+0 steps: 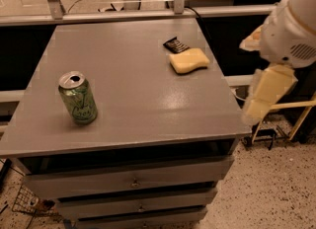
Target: Knock green can over
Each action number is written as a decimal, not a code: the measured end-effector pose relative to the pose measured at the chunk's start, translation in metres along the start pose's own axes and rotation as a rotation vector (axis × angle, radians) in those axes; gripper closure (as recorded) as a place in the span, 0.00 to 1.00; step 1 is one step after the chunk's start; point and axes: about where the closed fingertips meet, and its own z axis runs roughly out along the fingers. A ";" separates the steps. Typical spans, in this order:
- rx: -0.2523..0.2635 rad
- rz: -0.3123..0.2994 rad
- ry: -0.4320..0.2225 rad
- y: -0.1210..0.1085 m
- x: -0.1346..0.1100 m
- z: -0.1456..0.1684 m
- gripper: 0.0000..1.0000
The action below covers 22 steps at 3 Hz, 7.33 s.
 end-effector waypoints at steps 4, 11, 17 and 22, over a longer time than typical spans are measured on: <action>-0.138 -0.165 -0.401 -0.001 -0.157 0.102 0.00; -0.291 -0.219 -0.869 0.024 -0.301 0.184 0.00; -0.333 -0.198 -0.824 0.033 -0.310 0.194 0.91; -0.134 -0.378 0.133 -0.015 -0.266 0.182 1.00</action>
Offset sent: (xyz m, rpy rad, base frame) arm 0.0531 0.2365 -0.0685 0.5153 0.0161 0.4178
